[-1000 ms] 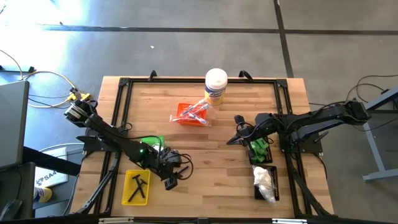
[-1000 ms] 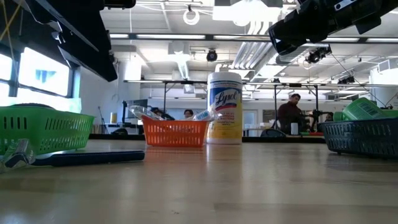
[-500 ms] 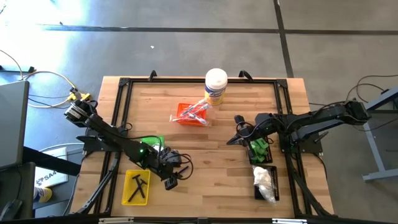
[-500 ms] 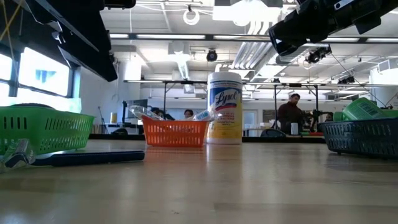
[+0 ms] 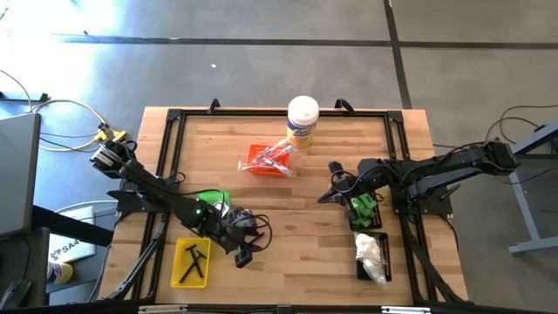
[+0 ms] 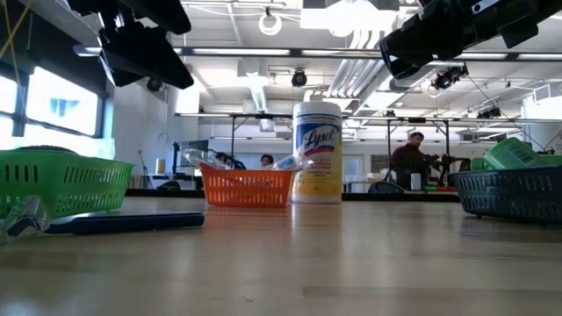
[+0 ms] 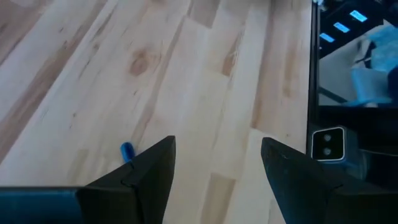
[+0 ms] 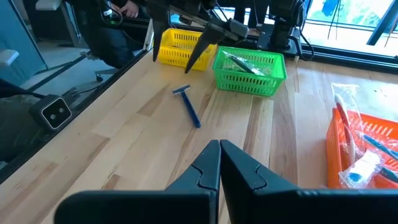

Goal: Pick & Place Travel size toiletries
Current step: Put the blue razor into the yellow bin

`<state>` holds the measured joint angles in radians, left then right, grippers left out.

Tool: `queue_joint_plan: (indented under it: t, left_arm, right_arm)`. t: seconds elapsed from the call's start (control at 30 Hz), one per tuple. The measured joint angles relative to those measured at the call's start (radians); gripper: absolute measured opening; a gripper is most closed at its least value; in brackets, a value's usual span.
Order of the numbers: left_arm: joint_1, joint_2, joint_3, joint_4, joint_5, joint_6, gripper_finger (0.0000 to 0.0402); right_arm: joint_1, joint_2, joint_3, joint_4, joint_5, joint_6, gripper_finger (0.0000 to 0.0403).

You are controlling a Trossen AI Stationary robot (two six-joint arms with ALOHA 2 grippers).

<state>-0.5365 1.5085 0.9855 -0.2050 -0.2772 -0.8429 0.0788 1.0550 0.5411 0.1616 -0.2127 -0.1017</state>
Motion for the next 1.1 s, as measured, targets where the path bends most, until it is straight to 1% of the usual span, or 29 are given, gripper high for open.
queue_joint_plan:
  t: [0.13, 0.4, 0.6, 0.8, 1.03, 1.1]
  left_arm:
    - [0.000, 0.000, 0.000, -0.007, -0.035, 0.000, 0.0234]
    - [0.000, 0.000, 0.000, -0.005, -0.043, -0.001, 0.0234]
    - [0.000, 0.000, 0.000, 0.003, -0.055, -0.124, 0.0234]
    - [0.000, 0.000, 0.000, 0.003, -0.056, -0.180, 0.0234]
    - [-0.017, 0.065, 0.004, 0.035, -0.056, -0.180, 0.0234]
    - [-0.030, 0.091, 0.008, 0.004, -0.053, -0.184, 0.0234]
  right_arm:
    - [0.000, 0.000, 0.000, 0.000, 0.000, 0.004, 0.0003]
    - [0.000, 0.000, 0.000, 0.000, 0.000, 0.004, 0.0003]
    - [0.000, 0.000, 0.000, 0.000, 0.000, 0.004, 0.0003]
    - [0.000, 0.000, 0.000, 0.000, 0.000, 0.004, 0.0003]
    - [0.000, 0.000, 0.000, -0.009, 0.000, 0.004, 0.0003]
    - [0.000, 0.000, 0.000, -0.011, 0.000, 0.004, 0.0003]
